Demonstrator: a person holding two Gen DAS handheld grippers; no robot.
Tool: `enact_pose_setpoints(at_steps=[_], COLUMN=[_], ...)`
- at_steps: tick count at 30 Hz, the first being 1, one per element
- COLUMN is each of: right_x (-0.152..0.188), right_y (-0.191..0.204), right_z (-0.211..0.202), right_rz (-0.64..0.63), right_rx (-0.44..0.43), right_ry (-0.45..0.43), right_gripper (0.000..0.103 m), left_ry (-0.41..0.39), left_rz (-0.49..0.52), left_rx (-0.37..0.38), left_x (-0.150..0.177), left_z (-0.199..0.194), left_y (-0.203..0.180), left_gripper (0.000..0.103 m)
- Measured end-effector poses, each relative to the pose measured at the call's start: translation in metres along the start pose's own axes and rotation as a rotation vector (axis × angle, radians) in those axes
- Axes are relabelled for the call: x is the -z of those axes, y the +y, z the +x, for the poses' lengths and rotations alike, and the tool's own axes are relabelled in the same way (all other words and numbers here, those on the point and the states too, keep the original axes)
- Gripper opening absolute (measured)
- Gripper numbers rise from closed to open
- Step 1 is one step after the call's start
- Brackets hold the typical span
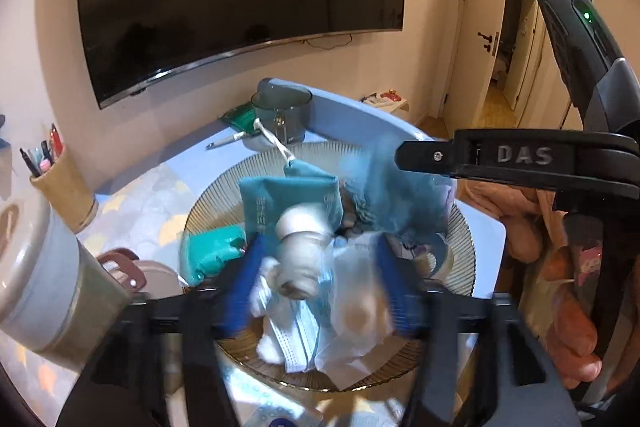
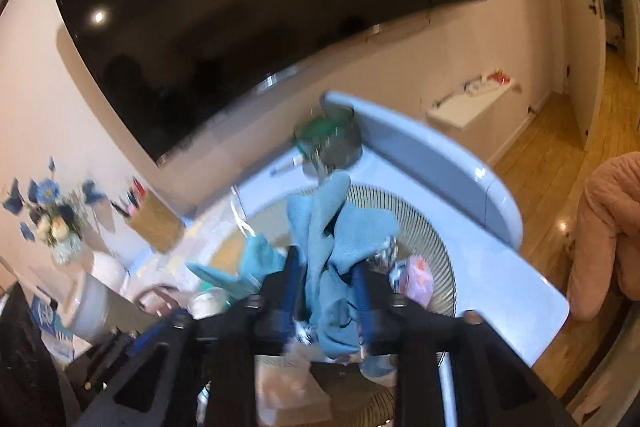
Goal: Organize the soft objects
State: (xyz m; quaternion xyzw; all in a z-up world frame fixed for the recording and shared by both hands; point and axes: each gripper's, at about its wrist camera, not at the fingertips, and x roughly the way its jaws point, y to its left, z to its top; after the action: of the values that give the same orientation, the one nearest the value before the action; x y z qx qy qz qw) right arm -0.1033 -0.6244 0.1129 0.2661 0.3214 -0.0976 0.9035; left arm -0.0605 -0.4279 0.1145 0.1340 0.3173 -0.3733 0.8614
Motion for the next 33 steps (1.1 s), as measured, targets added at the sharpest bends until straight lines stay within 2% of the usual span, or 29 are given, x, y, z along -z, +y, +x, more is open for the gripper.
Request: enact_pose_setpoints(at_steps=[1,2,8,11,14,17,19,22,23,27,30,33], right_x=[0.002,0.004,0.016,0.024,0.038,0.061,0.078,0.103,0.115,0.151,0.173,0.192], right_y=[-0.003,-0.007,-0.025,-0.019,-0.006,0.009,0.019,0.042,0.055,0.105,0.149,0.204], right_z=[0.003,0.002,-0.024,-0.042,-0.058,-0.074,-0.080,-0.084,-0.086,-0.084,-0.075,-0.063], right_rz=[0.008,0.024,0.104,0.092,0.035,-0.053,-0.084,-0.146,-0.194,-0.343,-0.408,-0.501], right_rx=[-0.008,-0.023,-0.046,-0.051,-0.045,0.024,0.036,-0.001,0.004,0.024,-0.052,-0.111], right_ry=[0.014,0.011,-0.025,-0.047,-0.063,-0.089,-0.079,-0.042,-0.036,-0.028,-0.001,0.002], right_gripper=[0.057,0.060,0.060,0.060,0.060,0.060,0.061,0.061,0.061,0.064,0.065,0.065], left_ry=[-0.007,-0.011,-0.013,-0.038,-0.068,-0.099,-0.104,-0.127,-0.142,-0.162,-0.191,-0.208], left_rz=[-0.003,-0.001,0.019,0.023,0.004,-0.030,-0.050,-0.066,-0.067,-0.098,-0.138,-0.199], left_rx=[0.006,0.016,0.095,0.095,0.095,0.086,0.065,-0.014,-0.079,-0.219,-0.321,-0.477], left_x=[0.003,0.005,0.025,0.042,0.057,0.074,0.086,0.103,0.112,0.139,0.154,0.175], left_z=[-0.002,-0.003,-0.039,-0.069,-0.104,-0.138,-0.157,-0.188,-0.204,-0.249,-0.279,-0.304], left_y=[0.000,-0.001,-0.007,0.001,0.020,0.046,0.063,0.091,0.103,0.143,0.173,0.203], left_gripper=[0.078,0.078,0.078,0.078,0.078,0.078,0.078,0.078,0.078,0.078,0.078,0.078])
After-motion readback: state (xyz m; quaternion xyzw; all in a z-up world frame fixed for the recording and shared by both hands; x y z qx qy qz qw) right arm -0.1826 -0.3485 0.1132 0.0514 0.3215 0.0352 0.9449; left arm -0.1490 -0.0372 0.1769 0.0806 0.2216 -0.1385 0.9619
